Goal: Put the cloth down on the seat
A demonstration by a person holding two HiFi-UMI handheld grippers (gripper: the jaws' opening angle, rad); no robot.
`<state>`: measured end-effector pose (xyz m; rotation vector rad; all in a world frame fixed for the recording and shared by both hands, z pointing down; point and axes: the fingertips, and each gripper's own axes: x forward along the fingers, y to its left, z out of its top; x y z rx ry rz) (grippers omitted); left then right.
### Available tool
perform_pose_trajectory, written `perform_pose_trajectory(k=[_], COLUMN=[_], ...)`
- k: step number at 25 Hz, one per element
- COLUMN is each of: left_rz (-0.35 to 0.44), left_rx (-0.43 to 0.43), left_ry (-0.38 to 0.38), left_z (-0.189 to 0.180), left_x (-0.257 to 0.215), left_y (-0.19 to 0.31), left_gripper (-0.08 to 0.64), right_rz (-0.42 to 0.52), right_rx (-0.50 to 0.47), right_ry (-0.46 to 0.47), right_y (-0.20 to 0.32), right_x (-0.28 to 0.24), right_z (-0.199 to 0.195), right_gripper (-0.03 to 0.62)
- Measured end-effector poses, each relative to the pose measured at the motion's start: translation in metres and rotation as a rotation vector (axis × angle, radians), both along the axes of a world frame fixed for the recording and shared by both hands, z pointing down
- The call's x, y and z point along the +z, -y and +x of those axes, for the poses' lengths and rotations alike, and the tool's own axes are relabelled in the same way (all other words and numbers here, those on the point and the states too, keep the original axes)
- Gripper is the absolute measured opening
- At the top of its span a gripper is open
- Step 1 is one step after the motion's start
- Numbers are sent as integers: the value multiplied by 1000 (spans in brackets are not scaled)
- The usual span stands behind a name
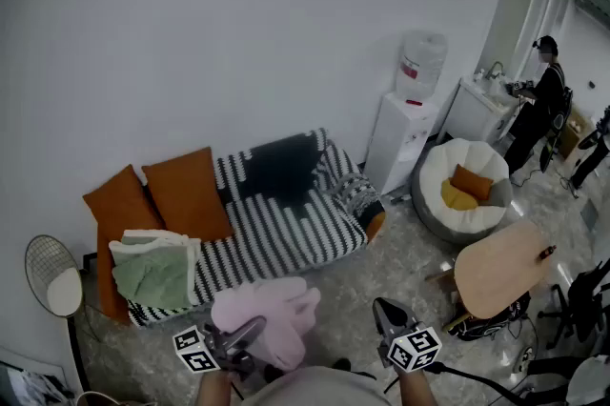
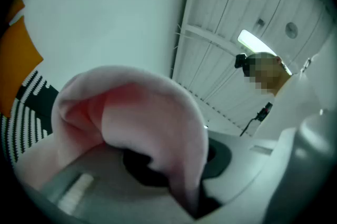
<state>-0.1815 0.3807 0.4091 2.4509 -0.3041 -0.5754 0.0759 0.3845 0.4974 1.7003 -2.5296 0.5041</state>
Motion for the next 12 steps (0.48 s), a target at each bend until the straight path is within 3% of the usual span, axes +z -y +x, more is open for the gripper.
perform_pose_trajectory(k=[12], left_rz=[-10], left_rx=[1], left_ry=[3], left_z=[-7], left_x=[7], left_y=[1], left_gripper=[77], right_rz=[-19], right_rx=[-17], right_ry=[-12], right_y=[0], right_x=[6], right_z=[-13], right_gripper=[3])
